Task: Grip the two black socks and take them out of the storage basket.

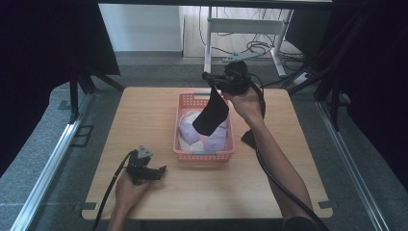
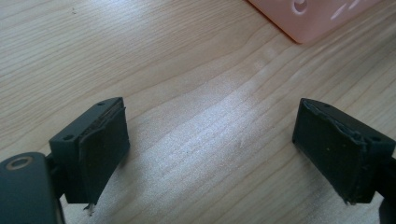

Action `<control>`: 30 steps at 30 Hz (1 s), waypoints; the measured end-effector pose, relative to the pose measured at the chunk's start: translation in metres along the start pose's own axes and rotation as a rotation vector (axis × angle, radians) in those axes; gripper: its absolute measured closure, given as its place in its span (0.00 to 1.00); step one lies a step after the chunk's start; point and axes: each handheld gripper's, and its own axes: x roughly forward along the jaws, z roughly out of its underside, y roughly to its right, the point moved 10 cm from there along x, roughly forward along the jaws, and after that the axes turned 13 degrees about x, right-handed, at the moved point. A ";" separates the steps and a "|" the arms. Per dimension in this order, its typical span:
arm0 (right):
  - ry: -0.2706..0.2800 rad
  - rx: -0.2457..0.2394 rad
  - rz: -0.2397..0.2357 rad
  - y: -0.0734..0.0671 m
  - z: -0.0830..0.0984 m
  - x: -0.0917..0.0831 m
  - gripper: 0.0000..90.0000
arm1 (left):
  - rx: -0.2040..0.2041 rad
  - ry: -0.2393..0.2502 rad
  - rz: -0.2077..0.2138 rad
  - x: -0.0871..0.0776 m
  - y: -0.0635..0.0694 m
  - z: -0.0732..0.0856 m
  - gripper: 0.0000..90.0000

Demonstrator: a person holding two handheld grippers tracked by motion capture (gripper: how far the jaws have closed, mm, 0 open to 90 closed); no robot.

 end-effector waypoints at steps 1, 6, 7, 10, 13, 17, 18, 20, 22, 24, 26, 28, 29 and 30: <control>0.002 -0.002 0.004 0.001 -0.001 -0.002 0.92 | 0.000 0.000 0.000 0.000 0.000 0.000 0.11; 0.013 -0.003 0.033 0.010 -0.006 -0.015 0.92 | 0.000 0.000 0.000 0.000 0.000 0.000 0.11; 0.017 -0.001 0.038 0.012 -0.006 -0.018 0.92 | 0.000 0.000 0.000 0.000 0.000 0.000 0.11; 0.025 0.007 0.056 0.020 -0.008 -0.027 0.92 | -0.001 0.000 0.001 0.000 0.000 0.000 0.11; 0.037 0.013 0.078 0.030 -0.010 -0.038 0.92 | -0.001 0.000 0.000 0.000 0.000 0.000 0.11; 0.051 0.026 0.110 0.043 -0.010 -0.054 0.92 | -0.001 0.000 0.000 0.000 0.000 0.000 0.11; 0.056 0.029 0.120 0.047 -0.010 -0.059 0.92 | -0.001 0.000 0.000 0.000 0.000 0.000 0.11; 0.061 0.036 0.140 0.055 -0.009 -0.068 0.92 | -0.002 0.001 0.000 0.000 0.000 0.000 0.11; 0.066 0.041 0.160 0.064 -0.007 -0.076 0.92 | -0.002 0.001 0.000 0.000 0.000 0.000 0.11; 0.070 0.051 0.181 0.073 -0.005 -0.085 0.92 | -0.002 0.001 -0.001 0.000 0.000 0.000 0.11; 0.073 0.065 0.197 0.083 -0.002 -0.092 0.92 | -0.006 0.004 -0.002 0.000 0.000 -0.001 0.11; 0.074 0.076 0.216 0.092 0.002 -0.098 0.92 | -0.003 0.004 -0.002 0.000 0.000 -0.001 0.11; 0.074 0.083 0.225 0.097 0.005 -0.100 0.92 | -0.003 0.004 -0.002 0.000 0.000 -0.001 0.11; 0.074 0.089 0.233 0.102 0.008 -0.102 0.92 | -0.003 0.004 -0.002 0.000 0.000 -0.001 0.11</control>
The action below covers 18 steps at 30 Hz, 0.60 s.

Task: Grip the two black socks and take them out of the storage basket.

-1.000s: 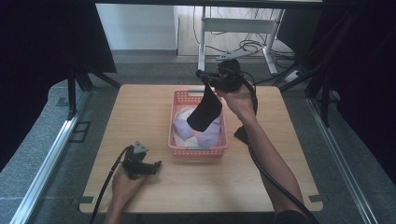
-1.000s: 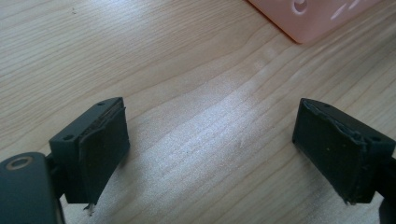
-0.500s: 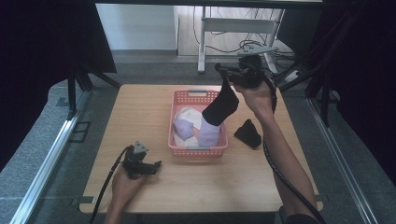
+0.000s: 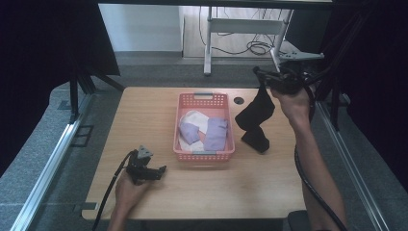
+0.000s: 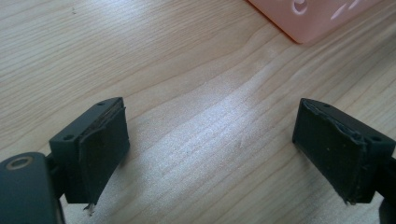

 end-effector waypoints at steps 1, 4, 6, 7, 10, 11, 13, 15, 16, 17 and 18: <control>-0.002 0.001 0.011 0.006 0.003 0.000 0.92 | 0.000 0.000 0.000 0.000 0.000 0.000 0.11; -0.018 0.023 0.036 0.022 0.015 0.001 0.92 | -0.001 0.002 -0.001 0.000 0.000 0.000 0.11; -0.029 0.029 0.053 0.030 0.023 0.003 0.92 | -0.005 0.005 -0.003 0.000 0.000 0.000 0.11; -0.034 0.040 0.057 0.034 0.028 0.005 0.92 | -0.004 0.006 -0.003 0.000 0.000 -0.001 0.11; -0.055 0.068 0.065 0.046 0.046 0.012 0.92 | -0.005 0.006 -0.003 0.000 0.000 -0.001 0.11; -0.064 0.074 0.068 0.050 0.051 0.015 0.92 | -0.002 0.003 -0.002 0.000 0.000 0.000 0.11; -0.076 0.086 0.070 0.056 0.062 0.020 0.92 | -0.004 0.003 -0.001 0.000 0.000 0.000 0.11; -0.090 0.091 0.078 0.062 0.071 0.025 0.92 | -0.004 0.003 -0.001 0.000 0.000 0.000 0.11; -0.095 0.091 0.075 0.064 0.076 0.028 0.92 | -0.004 0.003 -0.001 0.000 0.000 0.000 0.11; -0.104 0.094 0.072 0.064 0.082 0.030 0.91 | -0.004 0.003 -0.001 0.000 0.000 0.000 0.11; -0.114 0.087 0.080 0.066 0.088 0.033 0.91 | -0.003 0.003 -0.001 0.000 0.000 0.000 0.11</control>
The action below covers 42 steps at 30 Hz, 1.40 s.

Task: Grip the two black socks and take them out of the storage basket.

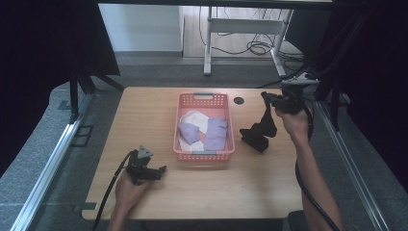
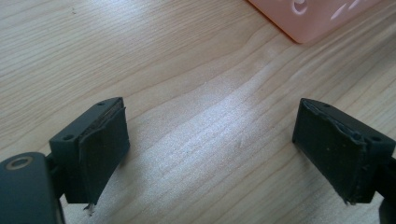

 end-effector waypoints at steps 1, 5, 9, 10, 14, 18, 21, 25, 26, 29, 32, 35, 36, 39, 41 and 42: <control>-0.017 -0.006 0.008 0.002 0.008 0.005 0.91 | 0.001 0.000 0.000 0.000 0.000 0.000 0.11; -0.061 -0.001 0.017 0.008 0.031 0.019 0.91 | -0.001 0.000 0.000 0.000 0.000 0.000 0.11; -0.103 0.017 0.021 0.016 0.055 0.033 0.90 | -0.001 0.000 0.000 0.000 0.000 0.000 0.11; -0.114 0.023 0.021 0.017 0.061 0.036 0.90 | -0.005 0.004 0.000 0.000 0.000 0.000 0.11; -0.173 0.023 0.041 0.024 0.087 0.052 0.89 | -0.006 0.004 -0.001 0.000 0.000 0.000 0.11; -0.204 0.037 0.044 0.027 0.101 0.061 0.82 | -0.006 0.004 -0.001 0.000 0.000 0.000 0.11; -0.194 0.046 0.044 0.027 0.100 0.060 0.69 | -0.006 0.004 -0.001 0.000 0.000 0.000 0.11; -0.162 0.031 0.030 0.021 0.092 0.050 0.52 | -0.006 0.004 -0.001 0.000 0.000 0.000 0.11; -0.155 0.025 0.022 0.018 0.090 0.047 0.49 | -0.006 0.004 -0.001 0.000 0.000 0.000 0.11; -0.142 -0.010 0.021 0.011 0.088 0.035 0.44 | -0.005 0.004 -0.001 0.000 0.000 0.000 0.11; -0.135 -0.033 0.011 0.005 0.090 0.024 0.40 | -0.005 0.004 -0.001 0.000 0.000 0.000 0.11; -0.133 -0.043 0.001 0.001 0.095 0.015 0.36 | -0.006 0.004 -0.001 0.000 0.000 0.000 0.11; -0.132 -0.043 -0.010 -0.001 0.098 0.012 0.36 | -0.006 0.004 -0.001 0.000 0.000 0.000 0.11; -0.144 -0.042 -0.022 -0.003 0.109 0.005 0.32 | -0.006 0.004 -0.001 0.000 0.000 0.000 0.11; -0.153 -0.034 -0.018 -0.001 0.118 0.001 0.30 | -0.006 0.004 -0.001 0.000 0.000 0.000 0.11; -0.155 -0.027 -0.011 0.000 0.123 -0.001 0.27 | -0.006 0.004 -0.001 0.000 0.000 0.000 0.11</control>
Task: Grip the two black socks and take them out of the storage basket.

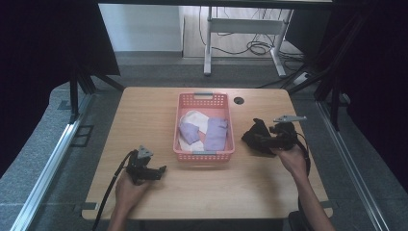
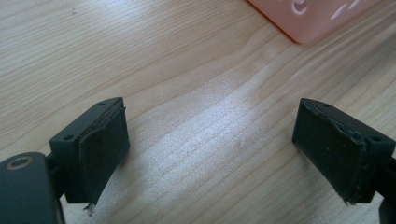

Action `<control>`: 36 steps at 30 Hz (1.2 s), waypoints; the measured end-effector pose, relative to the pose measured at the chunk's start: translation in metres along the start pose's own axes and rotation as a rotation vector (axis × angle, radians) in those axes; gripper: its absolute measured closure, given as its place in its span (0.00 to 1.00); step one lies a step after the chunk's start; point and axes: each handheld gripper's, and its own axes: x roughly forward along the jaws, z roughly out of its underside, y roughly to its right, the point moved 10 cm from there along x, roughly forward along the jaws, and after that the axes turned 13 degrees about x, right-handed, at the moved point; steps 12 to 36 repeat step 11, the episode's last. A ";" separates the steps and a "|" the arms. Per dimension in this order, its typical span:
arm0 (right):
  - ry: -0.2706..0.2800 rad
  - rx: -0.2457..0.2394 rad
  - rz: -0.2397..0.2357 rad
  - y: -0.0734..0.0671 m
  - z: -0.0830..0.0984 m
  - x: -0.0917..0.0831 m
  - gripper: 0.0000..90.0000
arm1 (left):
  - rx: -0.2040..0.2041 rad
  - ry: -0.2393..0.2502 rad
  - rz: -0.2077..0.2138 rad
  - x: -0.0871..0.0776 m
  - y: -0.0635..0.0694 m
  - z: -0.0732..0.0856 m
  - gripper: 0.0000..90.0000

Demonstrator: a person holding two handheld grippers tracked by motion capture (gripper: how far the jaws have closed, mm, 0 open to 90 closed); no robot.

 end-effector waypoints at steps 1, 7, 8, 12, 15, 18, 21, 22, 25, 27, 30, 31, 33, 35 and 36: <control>0.002 0.012 0.007 0.002 0.005 0.000 0.24 | 0.000 0.001 0.000 0.000 0.000 0.000 0.11; -0.033 0.050 0.019 0.013 0.041 0.006 0.21 | 0.000 0.000 0.000 0.000 0.000 0.000 0.11; -0.049 0.041 0.028 0.015 0.046 0.007 0.21 | 0.001 -0.001 0.000 0.000 0.000 0.000 0.11; -0.047 0.039 0.032 0.017 0.049 0.008 0.21 | 0.001 -0.001 0.000 0.000 0.000 0.000 0.11; -0.047 0.039 0.032 0.017 0.049 0.008 0.21 | 0.001 -0.001 0.000 0.000 0.000 0.000 0.11; -0.047 0.039 0.032 0.017 0.049 0.008 0.21 | 0.001 -0.001 0.000 0.000 0.000 0.000 0.11; -0.047 0.039 0.032 0.017 0.049 0.008 0.21 | 0.001 -0.001 0.000 0.000 0.000 0.000 0.11; -0.047 0.039 0.032 0.017 0.049 0.008 0.21 | 0.001 -0.001 0.000 0.000 0.000 0.000 0.11; -0.047 0.039 0.032 0.017 0.049 0.008 0.21 | 0.001 -0.001 0.000 0.000 0.000 0.000 0.11; -0.047 0.039 0.032 0.017 0.049 0.008 0.21 | 0.001 -0.001 0.000 0.000 0.000 0.000 0.11; -0.047 0.039 0.032 0.017 0.049 0.008 0.21 | 0.001 -0.001 0.000 0.000 0.000 0.000 0.11; -0.047 0.039 0.032 0.017 0.049 0.008 0.21 | 0.001 -0.001 0.000 0.000 0.000 0.000 0.11; -0.047 0.039 0.032 0.017 0.049 0.008 0.21 | 0.001 -0.001 0.000 0.000 0.000 0.000 0.11; -0.047 0.039 0.032 0.017 0.049 0.008 0.21 | 0.001 -0.001 0.000 0.000 0.000 0.000 0.11; -0.047 0.039 0.032 0.017 0.049 0.008 0.21 | 0.001 -0.001 0.000 0.000 0.000 0.000 0.11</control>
